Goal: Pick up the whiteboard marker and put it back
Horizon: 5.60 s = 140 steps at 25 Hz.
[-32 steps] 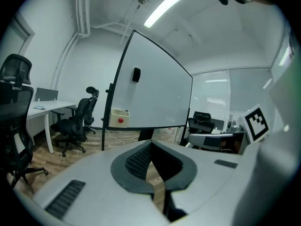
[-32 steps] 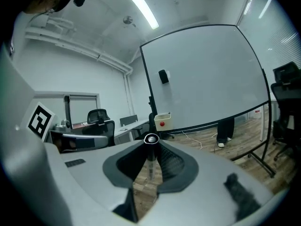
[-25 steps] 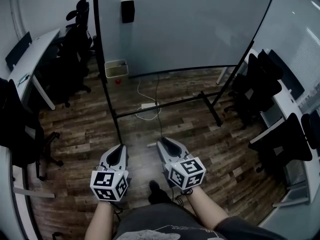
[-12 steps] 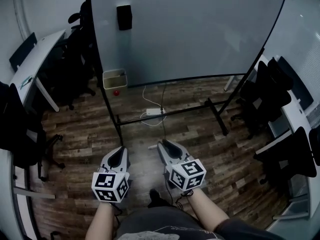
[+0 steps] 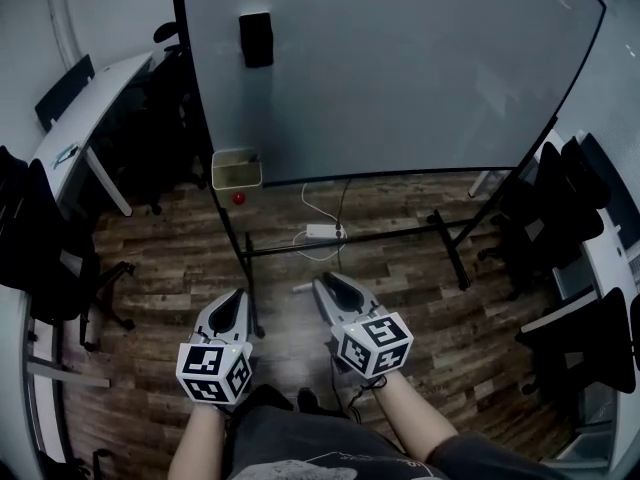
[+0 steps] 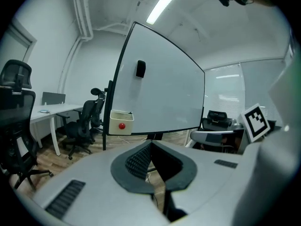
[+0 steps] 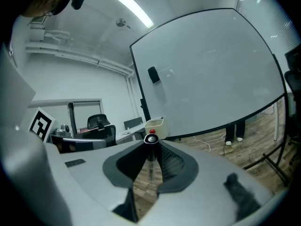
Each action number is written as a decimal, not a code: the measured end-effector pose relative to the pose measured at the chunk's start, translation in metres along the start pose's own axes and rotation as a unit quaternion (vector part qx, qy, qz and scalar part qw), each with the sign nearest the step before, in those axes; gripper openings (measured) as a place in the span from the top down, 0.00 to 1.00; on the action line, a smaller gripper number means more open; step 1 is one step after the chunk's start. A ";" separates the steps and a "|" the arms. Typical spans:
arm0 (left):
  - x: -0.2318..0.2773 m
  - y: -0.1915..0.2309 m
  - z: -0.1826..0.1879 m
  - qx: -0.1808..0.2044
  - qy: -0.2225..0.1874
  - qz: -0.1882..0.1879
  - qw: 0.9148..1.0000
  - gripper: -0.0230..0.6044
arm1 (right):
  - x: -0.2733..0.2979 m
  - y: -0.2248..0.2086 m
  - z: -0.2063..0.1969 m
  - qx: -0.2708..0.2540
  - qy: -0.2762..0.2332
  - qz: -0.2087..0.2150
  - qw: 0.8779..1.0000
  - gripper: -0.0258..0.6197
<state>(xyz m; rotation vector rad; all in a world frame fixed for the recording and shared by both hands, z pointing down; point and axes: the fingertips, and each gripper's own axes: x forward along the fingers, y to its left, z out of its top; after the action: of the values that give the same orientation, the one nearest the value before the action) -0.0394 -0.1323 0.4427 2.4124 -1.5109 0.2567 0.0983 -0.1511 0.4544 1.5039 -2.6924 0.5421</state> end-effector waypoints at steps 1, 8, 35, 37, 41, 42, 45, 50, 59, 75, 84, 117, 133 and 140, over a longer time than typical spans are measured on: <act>0.002 0.004 0.000 -0.001 0.001 0.004 1.000 0.94 | 0.004 0.000 0.002 -0.002 0.000 0.003 1.000 0.83; 0.031 0.019 0.008 0.006 0.005 -0.003 1.000 0.94 | 0.032 -0.007 0.010 -0.005 0.003 0.000 1.000 0.83; 0.145 0.159 0.102 0.013 -0.051 -0.012 0.999 0.94 | 0.216 -0.006 0.140 -0.044 -0.074 0.026 0.996 0.83; 0.149 0.166 0.101 0.012 -0.050 -0.011 0.999 0.94 | 0.229 -0.008 0.134 -0.045 -0.067 0.022 0.997 0.83; 0.154 0.178 0.098 0.010 -0.046 -0.011 0.999 0.94 | 0.252 -0.009 0.116 -0.046 -0.047 0.020 0.998 0.83; 0.154 0.180 0.097 0.010 -0.045 -0.011 0.999 0.94 | 0.257 -0.009 0.112 -0.046 -0.043 0.020 0.998 0.83; 0.157 0.186 0.094 0.008 -0.040 -0.009 0.999 0.94 | 0.269 -0.007 0.102 -0.047 -0.032 0.021 0.998 0.83; 0.160 0.192 0.090 0.006 -0.034 -0.010 0.999 0.94 | 0.279 -0.008 0.090 -0.046 -0.016 0.022 0.999 0.83; 0.162 0.191 0.085 0.011 -0.028 -0.015 0.999 0.94 | 0.281 -0.016 0.072 -0.033 0.004 0.010 0.999 0.83; 0.153 0.179 0.069 0.001 -0.023 -0.014 1.000 0.94 | 0.256 -0.034 0.078 -0.037 -0.017 -0.027 0.999 0.77; 0.133 0.133 0.056 0.004 -0.014 -0.017 1.000 0.94 | 0.196 -0.053 0.080 -0.014 -0.025 -0.048 0.998 0.77; -0.058 -0.013 0.005 0.014 -0.021 0.001 1.000 0.94 | -0.025 0.040 0.013 0.007 -0.012 -0.011 1.000 0.92; -0.119 0.003 0.002 0.014 -0.027 -0.034 0.999 0.94 | -0.050 0.118 0.003 -0.019 -0.015 -0.020 1.000 0.92; -0.156 0.011 -0.005 0.013 -0.029 -0.049 0.998 0.94 | -0.069 0.156 -0.010 -0.024 -0.014 -0.030 0.999 0.93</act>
<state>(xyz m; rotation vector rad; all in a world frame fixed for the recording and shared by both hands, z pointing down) -0.1178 -0.0026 0.4028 2.5265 -1.4161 0.1900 0.0051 -0.0162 0.4057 1.5855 -2.6501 0.4552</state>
